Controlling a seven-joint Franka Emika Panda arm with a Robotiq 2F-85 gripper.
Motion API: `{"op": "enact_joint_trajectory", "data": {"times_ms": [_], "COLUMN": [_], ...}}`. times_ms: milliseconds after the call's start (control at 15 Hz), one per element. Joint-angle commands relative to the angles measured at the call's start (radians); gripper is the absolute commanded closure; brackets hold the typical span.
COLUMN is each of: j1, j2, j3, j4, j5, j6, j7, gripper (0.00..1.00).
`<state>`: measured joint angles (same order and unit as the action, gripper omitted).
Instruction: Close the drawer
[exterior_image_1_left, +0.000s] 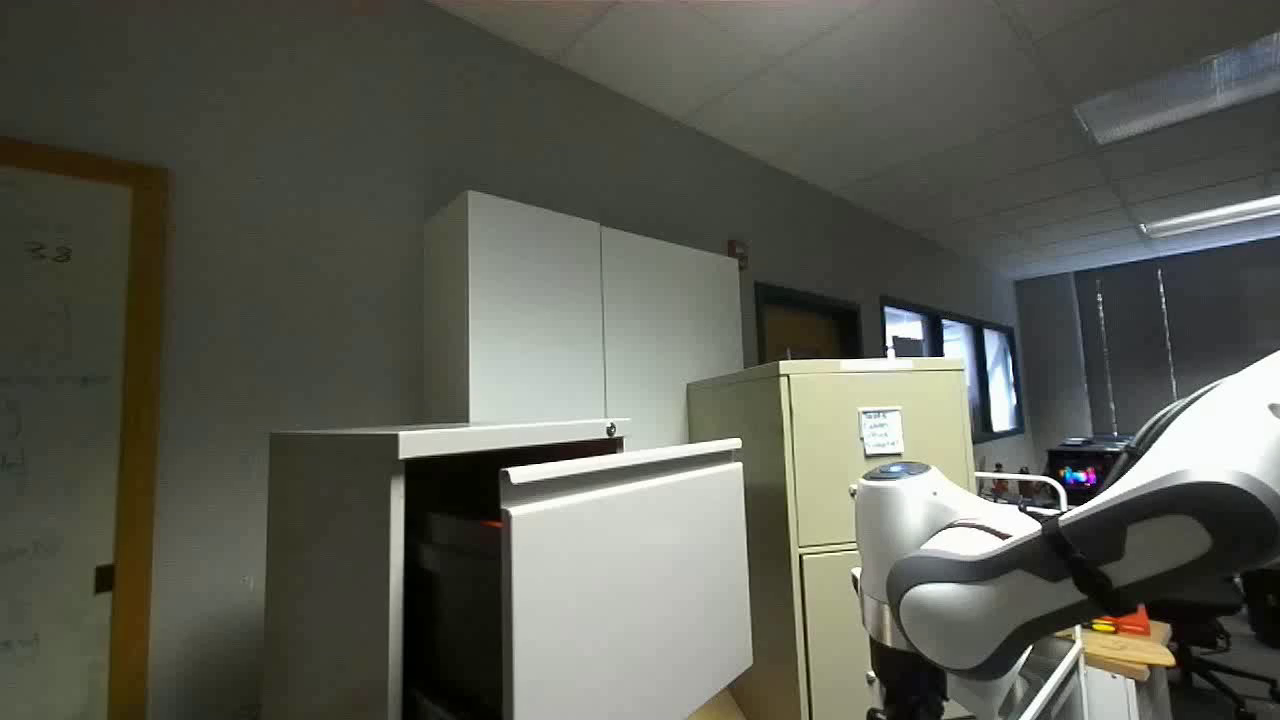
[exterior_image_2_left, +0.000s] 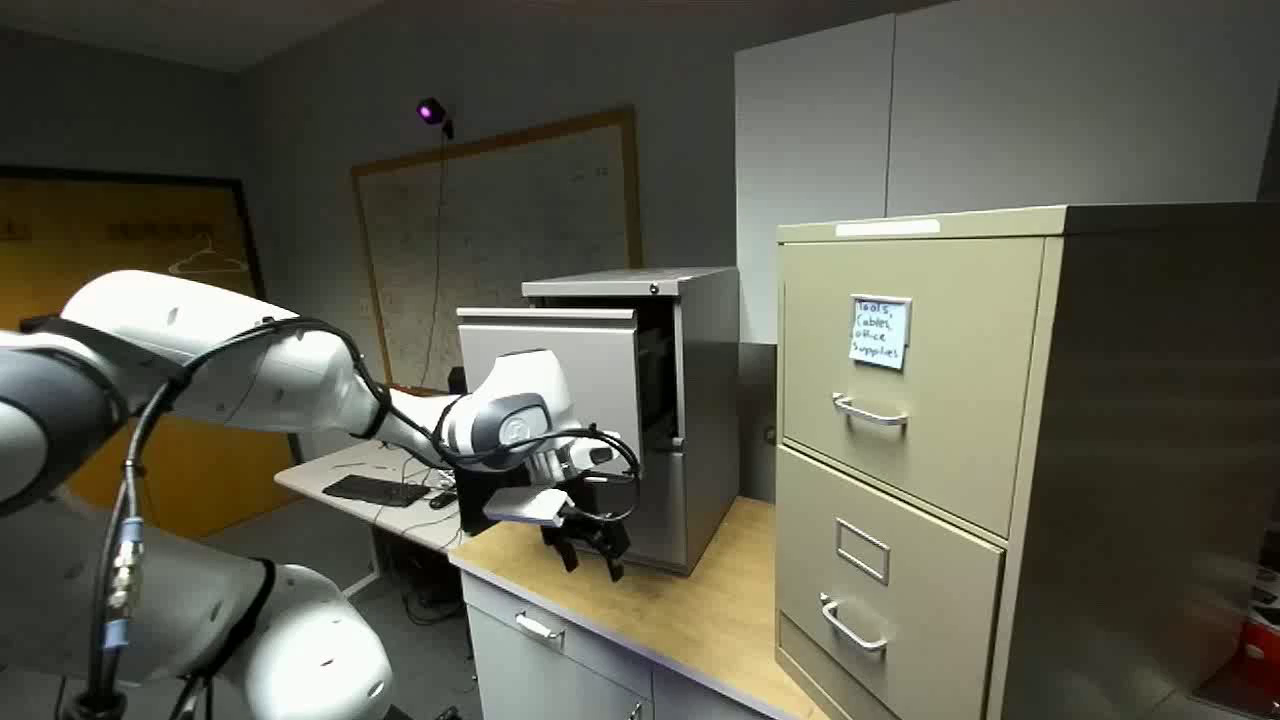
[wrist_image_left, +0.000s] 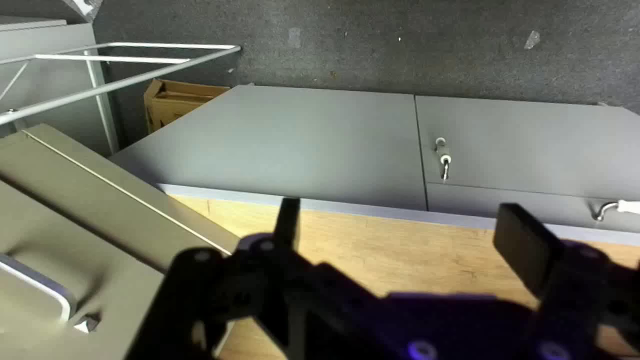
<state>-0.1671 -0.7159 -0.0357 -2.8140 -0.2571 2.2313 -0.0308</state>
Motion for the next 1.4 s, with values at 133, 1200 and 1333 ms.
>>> {"op": "enact_joint_trajectory", "data": {"times_ms": [133,1200,1333], "j1": [0.005,0.056,0.063], "j2": [0.003,-0.137,-0.168], "j3": [-0.004,0.178,0.251], "j4": [0.002,0.037,0.042], "j5": [-0.003,-0.019,-0.042], "j6": [-0.005,0.026,0.078], "j7": [0.003,0.204,0.267], "gripper": [0.0,0.0,0.25]}}
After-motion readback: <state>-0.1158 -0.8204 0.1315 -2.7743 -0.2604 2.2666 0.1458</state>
